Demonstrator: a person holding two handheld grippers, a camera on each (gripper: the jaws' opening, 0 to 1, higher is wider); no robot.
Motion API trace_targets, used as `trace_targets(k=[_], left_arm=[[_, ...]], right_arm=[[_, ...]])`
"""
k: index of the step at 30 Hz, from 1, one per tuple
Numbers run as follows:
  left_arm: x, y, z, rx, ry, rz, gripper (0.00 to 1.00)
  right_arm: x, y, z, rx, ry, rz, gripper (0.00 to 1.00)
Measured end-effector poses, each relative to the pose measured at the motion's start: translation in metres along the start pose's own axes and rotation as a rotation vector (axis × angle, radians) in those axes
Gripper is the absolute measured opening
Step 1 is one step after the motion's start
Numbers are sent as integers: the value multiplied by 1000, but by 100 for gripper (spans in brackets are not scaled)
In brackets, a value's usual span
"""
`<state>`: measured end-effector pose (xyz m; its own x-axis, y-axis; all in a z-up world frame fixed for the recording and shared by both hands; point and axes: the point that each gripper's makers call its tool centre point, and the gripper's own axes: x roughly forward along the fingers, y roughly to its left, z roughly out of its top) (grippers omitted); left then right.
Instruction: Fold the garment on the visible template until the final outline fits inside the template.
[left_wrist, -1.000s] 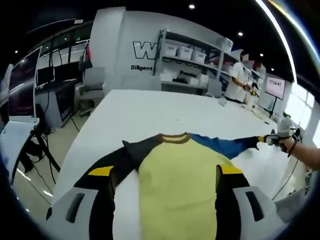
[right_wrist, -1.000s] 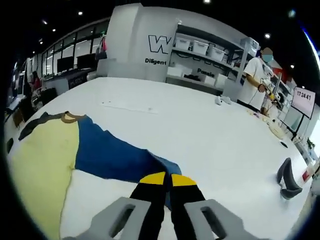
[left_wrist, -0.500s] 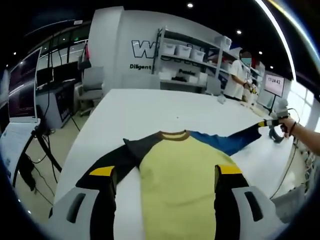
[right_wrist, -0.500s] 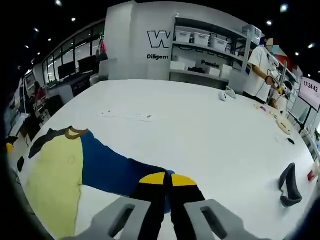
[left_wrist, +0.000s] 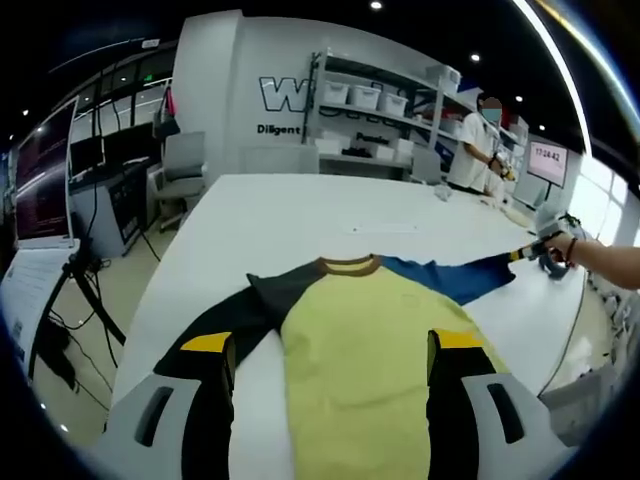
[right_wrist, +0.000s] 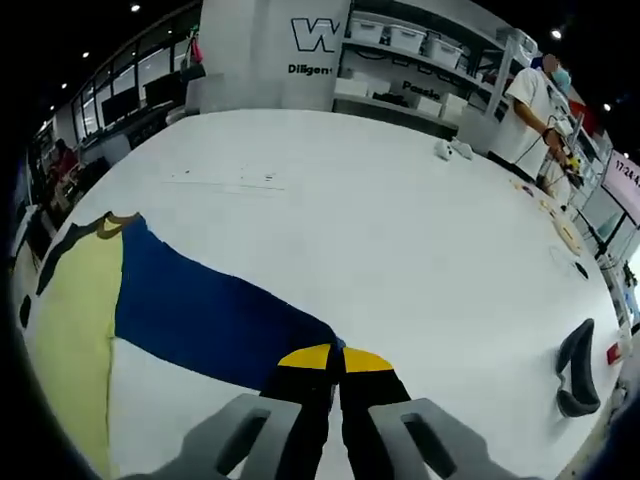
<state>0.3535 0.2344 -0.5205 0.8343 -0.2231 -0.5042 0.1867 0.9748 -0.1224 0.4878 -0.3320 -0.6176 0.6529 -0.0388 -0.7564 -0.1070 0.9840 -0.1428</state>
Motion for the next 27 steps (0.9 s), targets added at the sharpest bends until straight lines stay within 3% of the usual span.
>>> trace_targets(k=[5,14,17,20,24,27], left_arm=[[-1,4,-1,2,9,23,78],[1,8,-3,-6,20,49,77],[1,9,-3,-9,19,46,77],[1,9,-3,-2,23,45,77],[0,10,0,-1,13,40,77],[-1,10,2,0,10,41,77]], right_arm=[[18,-8,-3,-5,20,-19,0],[42,-1,-6,23,5,37,1],[44,7,-6,80,-5,75,13],[41,14,-5,84,-21,102,23],[34,25,-9,1,-35,124,34],[31,28,-18,-53,-17,124,33]])
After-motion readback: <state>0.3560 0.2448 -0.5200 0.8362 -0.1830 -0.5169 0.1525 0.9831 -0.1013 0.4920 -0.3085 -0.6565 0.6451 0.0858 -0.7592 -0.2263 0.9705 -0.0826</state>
